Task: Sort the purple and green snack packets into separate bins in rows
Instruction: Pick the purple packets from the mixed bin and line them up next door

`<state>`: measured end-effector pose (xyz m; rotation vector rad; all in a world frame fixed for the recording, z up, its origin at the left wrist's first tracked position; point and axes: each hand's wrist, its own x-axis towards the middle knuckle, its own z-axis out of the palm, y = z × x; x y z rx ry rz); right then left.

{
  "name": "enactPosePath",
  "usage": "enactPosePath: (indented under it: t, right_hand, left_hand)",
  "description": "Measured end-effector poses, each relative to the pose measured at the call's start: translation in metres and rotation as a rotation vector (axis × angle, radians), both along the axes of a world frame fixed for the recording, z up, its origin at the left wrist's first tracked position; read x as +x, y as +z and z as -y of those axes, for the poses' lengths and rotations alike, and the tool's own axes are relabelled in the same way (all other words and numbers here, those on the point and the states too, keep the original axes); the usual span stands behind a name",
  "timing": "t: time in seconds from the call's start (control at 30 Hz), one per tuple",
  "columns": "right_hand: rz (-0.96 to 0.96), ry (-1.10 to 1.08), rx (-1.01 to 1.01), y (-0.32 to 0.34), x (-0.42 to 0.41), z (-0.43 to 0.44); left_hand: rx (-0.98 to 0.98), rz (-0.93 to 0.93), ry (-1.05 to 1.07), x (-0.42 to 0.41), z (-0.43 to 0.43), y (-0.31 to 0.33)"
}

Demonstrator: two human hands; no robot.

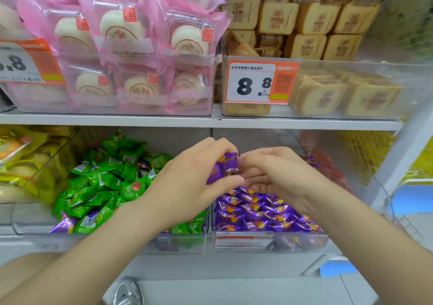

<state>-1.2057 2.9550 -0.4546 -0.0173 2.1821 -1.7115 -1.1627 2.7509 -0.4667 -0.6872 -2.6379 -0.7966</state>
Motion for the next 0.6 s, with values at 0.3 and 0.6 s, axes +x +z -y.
enactPosePath:
  t: [0.3, 0.6]
  right_hand:
    - [-0.16, 0.081, 0.085, 0.005, 0.011, -0.06]
    - [-0.229, -0.144, 0.03, -0.009, 0.018, -0.106]
  left_hand:
    - [0.116, -0.025, 0.057, -0.022, -0.056, -0.003]
    - [0.733, 0.443, 0.038, -0.038, -0.124, -0.005]
